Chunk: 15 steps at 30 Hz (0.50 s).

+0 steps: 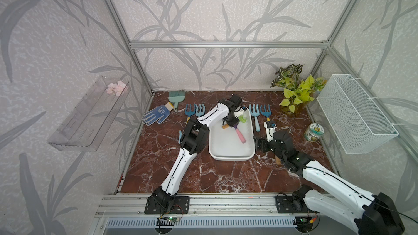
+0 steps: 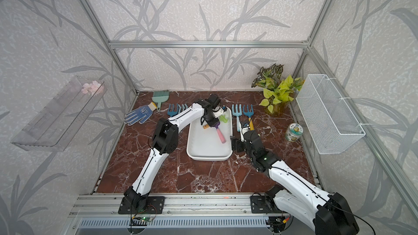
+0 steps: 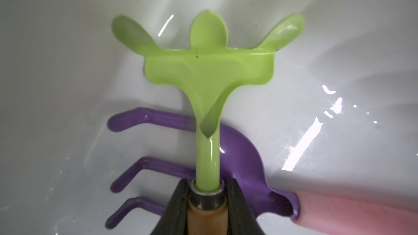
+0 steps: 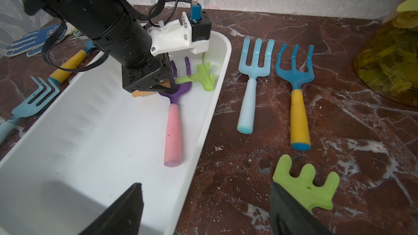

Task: Take the hand rake out of the storage box
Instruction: Pick up the rake from the storage box.

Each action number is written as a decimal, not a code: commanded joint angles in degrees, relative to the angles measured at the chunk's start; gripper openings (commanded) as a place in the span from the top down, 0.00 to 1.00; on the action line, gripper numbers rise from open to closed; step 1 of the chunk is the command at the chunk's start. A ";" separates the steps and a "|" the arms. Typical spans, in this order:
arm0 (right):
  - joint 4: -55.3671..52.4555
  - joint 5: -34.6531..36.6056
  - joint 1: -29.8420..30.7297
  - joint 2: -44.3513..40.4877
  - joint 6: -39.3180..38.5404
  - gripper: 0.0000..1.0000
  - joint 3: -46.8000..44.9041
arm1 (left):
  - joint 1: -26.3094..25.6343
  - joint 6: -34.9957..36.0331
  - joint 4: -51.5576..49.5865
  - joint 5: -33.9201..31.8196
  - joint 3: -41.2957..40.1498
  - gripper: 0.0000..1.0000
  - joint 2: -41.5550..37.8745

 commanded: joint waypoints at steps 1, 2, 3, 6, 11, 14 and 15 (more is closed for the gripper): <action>1.26 0.04 -0.20 -1.15 -0.14 0.13 -0.78 | 0.03 -0.88 1.51 -0.31 -3.12 0.78 -3.48; 1.26 0.04 -0.23 -1.19 -0.10 0.13 -0.78 | 0.11 -1.02 2.72 -0.22 -4.34 0.79 -4.33; 1.26 0.04 -0.28 -1.23 -0.07 0.13 -0.87 | 0.05 -1.17 3.51 -0.37 -5.26 0.79 -5.09; 1.29 0.11 -0.20 -1.32 0.00 0.13 -0.87 | 0.26 -1.84 4.63 -0.25 -6.91 0.80 -6.84; 1.35 0.18 -0.27 -1.59 -0.05 0.13 -1.04 | 0.39 -3.34 5.94 -0.14 -9.70 0.82 -9.98; 1.35 0.22 -0.21 -1.78 -0.04 0.13 -1.09 | 0.57 -4.59 7.00 -0.38 -11.54 0.84 -12.29; 1.35 0.22 -0.22 -1.85 0.04 0.13 -1.13 | 0.57 -5.05 7.42 -0.32 -12.11 0.85 -13.04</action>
